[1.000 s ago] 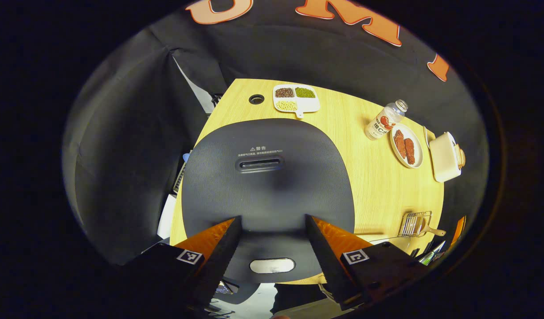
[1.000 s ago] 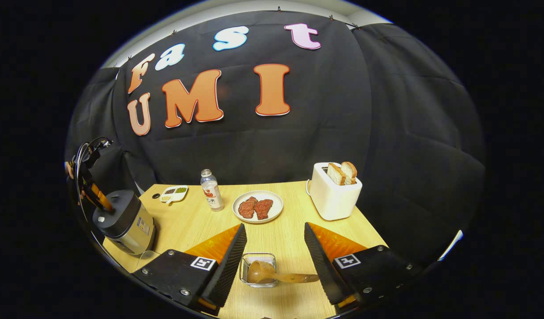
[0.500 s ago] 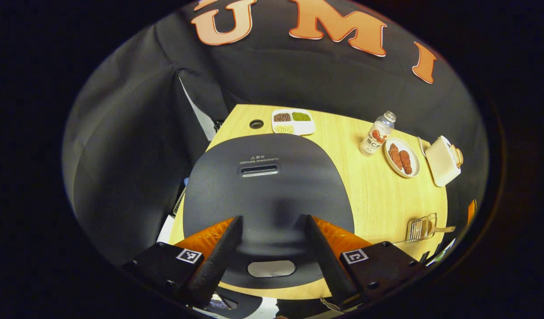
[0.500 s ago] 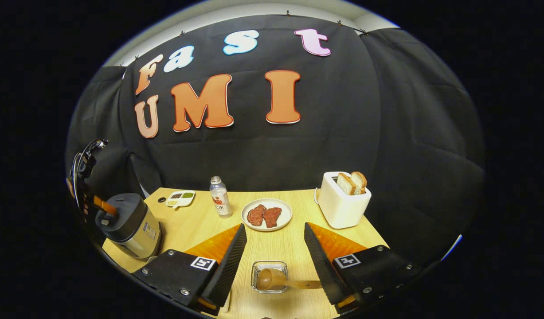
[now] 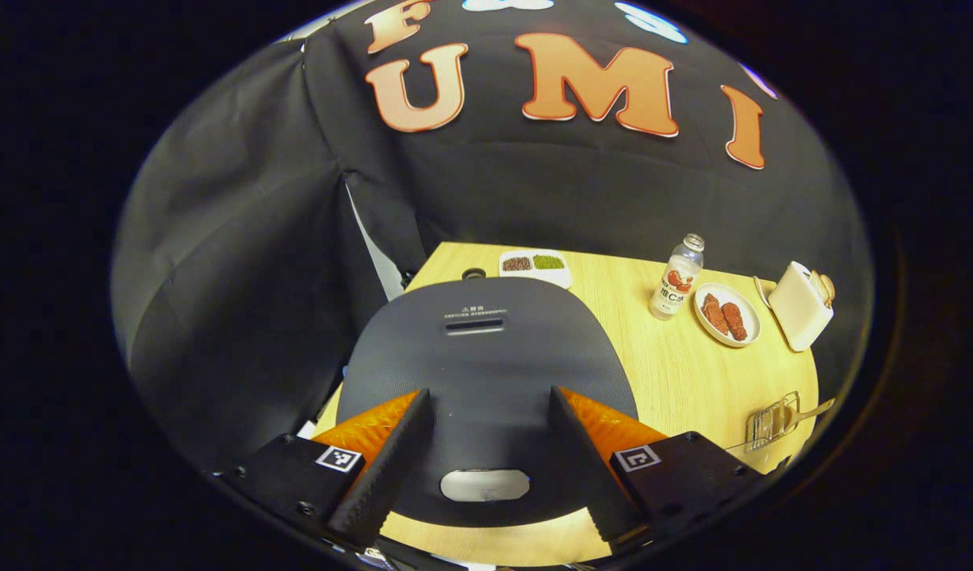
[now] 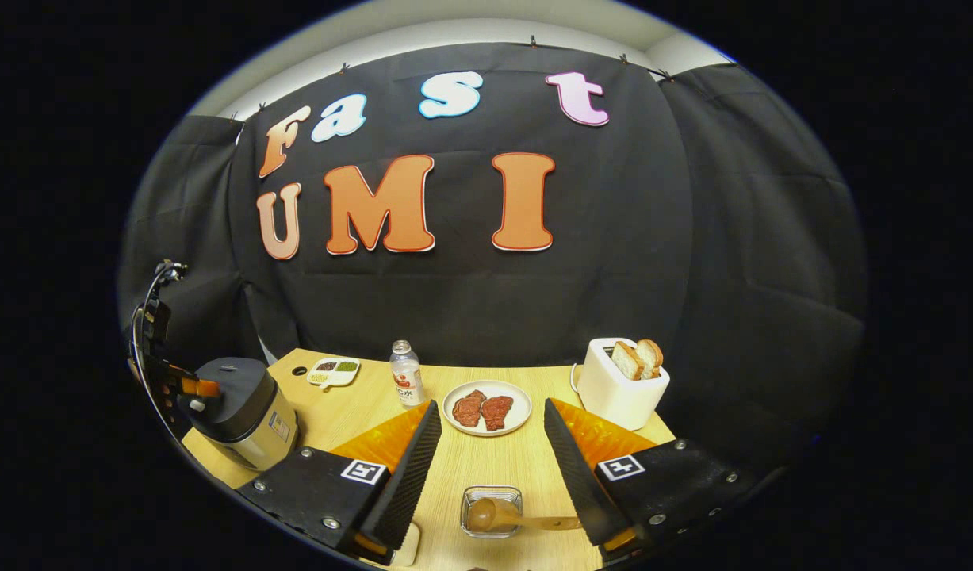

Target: Close the left gripper, press the button to open the rice cooker; take a wooden spoon from the chopstick holder with the right hand, scoop a spoonful of rice and pour it into the rice cooker, then put the wooden spoon back into the chopstick holder.

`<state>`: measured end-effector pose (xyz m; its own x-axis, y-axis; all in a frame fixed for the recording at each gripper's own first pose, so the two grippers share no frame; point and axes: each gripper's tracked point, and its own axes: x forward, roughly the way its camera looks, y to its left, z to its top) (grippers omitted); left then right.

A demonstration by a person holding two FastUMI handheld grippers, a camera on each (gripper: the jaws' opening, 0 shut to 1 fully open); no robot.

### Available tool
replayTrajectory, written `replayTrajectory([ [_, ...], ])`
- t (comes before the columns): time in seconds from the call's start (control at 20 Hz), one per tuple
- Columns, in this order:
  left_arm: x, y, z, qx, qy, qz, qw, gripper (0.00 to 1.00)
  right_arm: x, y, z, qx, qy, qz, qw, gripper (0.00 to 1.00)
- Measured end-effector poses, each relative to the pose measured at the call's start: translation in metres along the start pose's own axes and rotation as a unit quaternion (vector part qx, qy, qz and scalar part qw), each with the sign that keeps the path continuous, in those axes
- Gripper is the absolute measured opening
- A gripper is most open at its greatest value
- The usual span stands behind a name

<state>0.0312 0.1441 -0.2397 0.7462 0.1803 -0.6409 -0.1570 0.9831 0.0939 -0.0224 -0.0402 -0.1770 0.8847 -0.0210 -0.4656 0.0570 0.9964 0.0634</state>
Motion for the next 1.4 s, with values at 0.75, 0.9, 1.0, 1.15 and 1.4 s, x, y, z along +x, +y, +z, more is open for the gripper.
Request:
replayTrajectory([
  [0.75, -0.147, -0.031, 0.162, 0.034, -0.322, -0.017, 0.946, 1.00, -0.046, -0.007, 0.122, -0.061, -0.154, -0.027, 0.986, 0.82],
  [0.9, -0.161, -0.032, 0.174, 0.048, -0.353, -0.014, 0.934, 1.00, -0.047, -0.004, 0.125, -0.065, -0.163, -0.024, 0.984, 0.87],
  [1.0, -0.168, -0.039, 0.173, 0.049, -0.360, -0.023, 0.931, 1.00, -0.051, -0.001, 0.126, -0.064, -0.163, -0.022, 0.984, 0.83],
  [1.15, -0.182, -0.046, 0.179, 0.062, -0.389, -0.030, 0.919, 0.99, -0.055, 0.006, 0.132, -0.054, -0.172, -0.008, 0.984, 0.84],
  [1.4, -0.187, -0.057, 0.164, 0.049, -0.386, -0.047, 0.920, 0.97, -0.056, 0.019, 0.127, -0.036, -0.169, 0.003, 0.985, 0.84],
])
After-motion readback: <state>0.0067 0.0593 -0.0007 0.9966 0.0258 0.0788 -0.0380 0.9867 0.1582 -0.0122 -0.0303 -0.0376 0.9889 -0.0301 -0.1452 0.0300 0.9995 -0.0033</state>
